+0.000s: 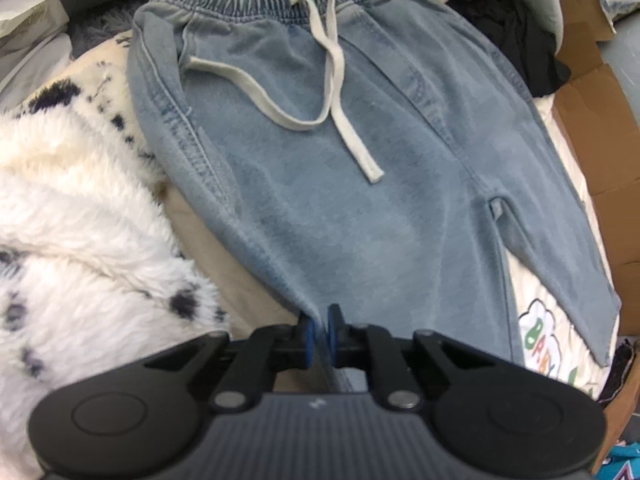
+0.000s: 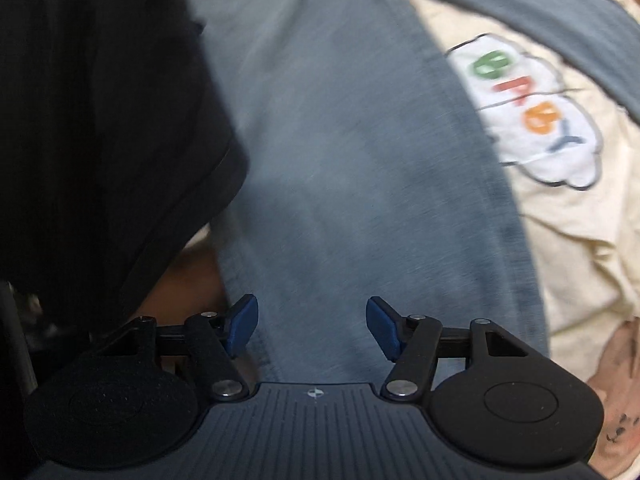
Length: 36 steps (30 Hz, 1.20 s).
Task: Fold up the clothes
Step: 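Grasp the pant leg seam with the right gripper while the left grasps the waistband side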
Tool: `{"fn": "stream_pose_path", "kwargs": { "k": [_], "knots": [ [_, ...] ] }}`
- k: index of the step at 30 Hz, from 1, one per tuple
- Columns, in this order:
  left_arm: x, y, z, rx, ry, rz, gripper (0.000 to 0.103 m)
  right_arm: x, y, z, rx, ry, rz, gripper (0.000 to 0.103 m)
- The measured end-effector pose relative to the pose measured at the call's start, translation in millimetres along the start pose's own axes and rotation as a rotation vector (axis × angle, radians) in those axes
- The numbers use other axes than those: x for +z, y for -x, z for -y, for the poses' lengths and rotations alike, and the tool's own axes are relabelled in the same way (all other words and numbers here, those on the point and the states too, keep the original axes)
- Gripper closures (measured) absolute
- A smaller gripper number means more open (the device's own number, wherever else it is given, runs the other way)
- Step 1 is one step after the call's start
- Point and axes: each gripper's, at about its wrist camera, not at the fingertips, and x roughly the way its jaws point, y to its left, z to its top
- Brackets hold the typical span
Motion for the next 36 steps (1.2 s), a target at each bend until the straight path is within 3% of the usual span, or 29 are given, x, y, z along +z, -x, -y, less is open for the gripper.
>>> {"fn": "stream_pose_path", "kwargs": {
  "k": [14, 20, 22, 36],
  "knots": [
    [19, -21, 10, -0.040, 0.039, 0.004, 0.095, -16, -37, -29, -0.018, 0.110, -0.122, 0.038],
    [18, -22, 9, -0.041, 0.039, 0.001, 0.095, -18, -40, -35, -0.065, 0.133, -0.100, 0.079],
    [18, -23, 6, -0.025, 0.048, -0.002, 0.094, -18, -34, -33, -0.079, 0.128, -0.083, 0.099],
    [40, -20, -19, 0.040, 0.133, 0.073, 0.090, -16, -9, -13, -0.078, 0.043, -0.048, 0.101]
  ]
}}
